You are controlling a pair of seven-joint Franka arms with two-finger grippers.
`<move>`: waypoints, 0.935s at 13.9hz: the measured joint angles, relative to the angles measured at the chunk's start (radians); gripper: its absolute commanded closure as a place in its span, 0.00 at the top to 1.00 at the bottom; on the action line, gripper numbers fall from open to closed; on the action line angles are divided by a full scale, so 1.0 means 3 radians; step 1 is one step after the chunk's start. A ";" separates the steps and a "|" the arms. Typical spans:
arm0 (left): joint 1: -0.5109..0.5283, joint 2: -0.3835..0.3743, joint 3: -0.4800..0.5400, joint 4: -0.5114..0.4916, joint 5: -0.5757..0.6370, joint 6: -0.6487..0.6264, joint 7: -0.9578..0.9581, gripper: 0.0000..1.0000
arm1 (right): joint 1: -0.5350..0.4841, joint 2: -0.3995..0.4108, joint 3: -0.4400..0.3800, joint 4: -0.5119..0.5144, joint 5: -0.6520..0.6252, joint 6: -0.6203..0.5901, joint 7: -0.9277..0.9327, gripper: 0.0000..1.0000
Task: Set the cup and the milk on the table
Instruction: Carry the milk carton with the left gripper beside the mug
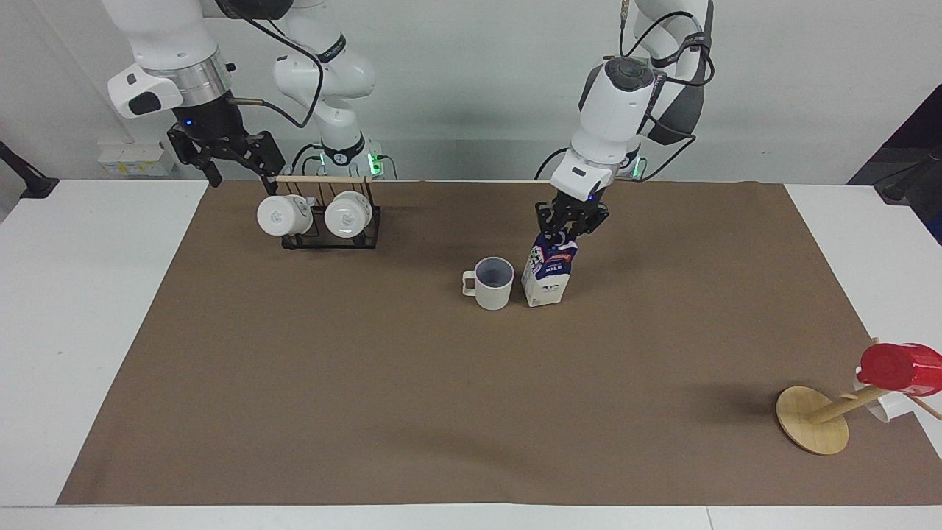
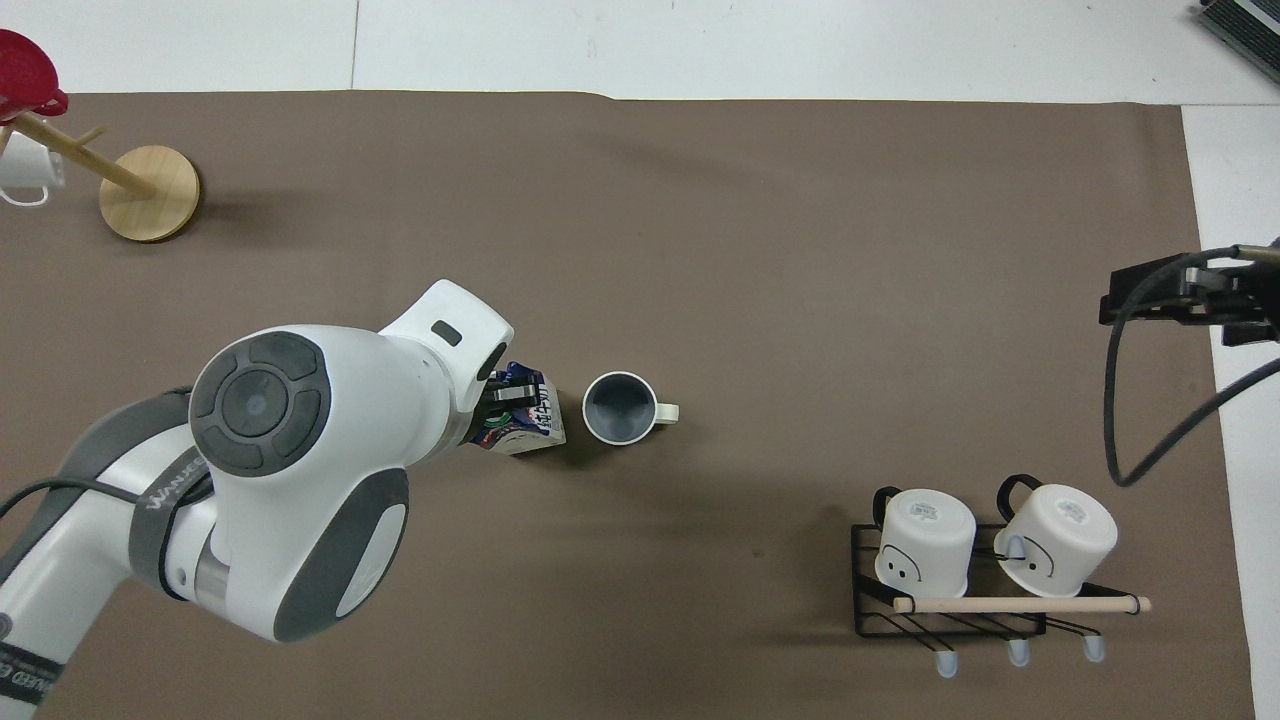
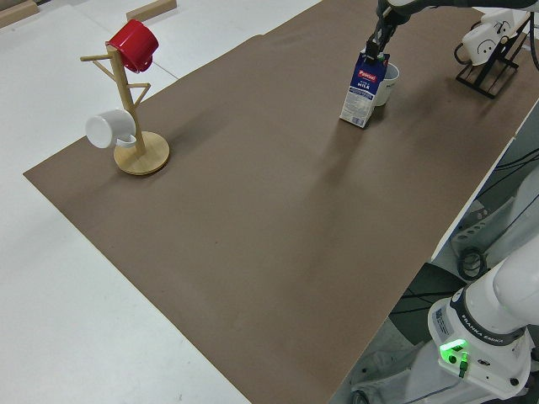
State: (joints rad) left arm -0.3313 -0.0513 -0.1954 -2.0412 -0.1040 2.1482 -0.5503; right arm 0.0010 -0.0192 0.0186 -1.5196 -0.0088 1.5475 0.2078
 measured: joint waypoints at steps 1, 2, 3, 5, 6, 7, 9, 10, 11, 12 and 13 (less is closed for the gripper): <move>0.0000 0.0005 0.0001 0.0000 0.0000 0.0000 0.0000 0.37 | 0.0000 0.0000 0.0000 0.0000 0.0000 0.0000 0.0000 1.00; 0.0000 0.0014 0.0001 0.0000 0.0000 0.0000 0.0000 0.37 | 0.0000 0.0000 0.0000 0.0000 0.0000 0.0000 0.0000 1.00; 0.0000 0.0026 0.0002 0.0000 0.0000 0.0000 0.0000 0.37 | 0.0000 0.0000 0.0000 0.0000 0.0000 0.0000 0.0000 1.00; 0.0000 0.0043 0.0005 0.0000 0.0000 0.0003 0.0000 0.40 | 0.0000 0.0000 0.0000 0.0000 0.0000 0.0000 0.0000 1.00; 0.0000 0.0043 0.0005 0.0001 0.0000 0.0003 0.0000 0.47 | 0.0000 0.0000 0.0000 0.0000 0.0000 0.0000 0.0000 1.00; 0.0000 0.0043 0.0005 0.0001 0.0000 0.0003 0.0000 0.67 | 0.0000 0.0000 0.0000 0.0000 0.0000 0.0000 0.0000 1.00; 0.0000 0.0043 0.0007 0.0002 0.0001 0.0003 0.0000 1.00 | 0.0000 0.0000 0.0000 0.0000 0.0000 0.0000 0.0000 1.00; 0.0000 0.0043 0.0007 0.0002 0.0001 0.0003 0.0001 1.00 | 0.0000 0.0000 0.0000 0.0000 0.0000 0.0000 0.0000 1.00; 0.0000 0.0043 0.0008 0.0006 0.0001 0.0003 0.0002 1.00 | 0.0000 0.0000 0.0000 0.0000 0.0000 0.0000 0.0000 1.00; 0.0000 0.0043 0.0010 0.0026 0.0001 0.0001 0.0003 1.00 | 0.0000 0.0000 0.0000 0.0000 0.0000 0.0000 0.0000 1.00; 0.0000 0.0041 0.0014 0.0073 0.0001 -0.0025 0.0004 1.00 | 0.0000 0.0000 0.0000 0.0000 0.0000 0.0000 0.0000 1.00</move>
State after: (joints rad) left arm -0.3314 -0.0390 -0.1913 -2.0194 -0.1037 2.1407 -0.5492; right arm 0.0010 -0.0192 0.0186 -1.5196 -0.0088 1.5475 0.2078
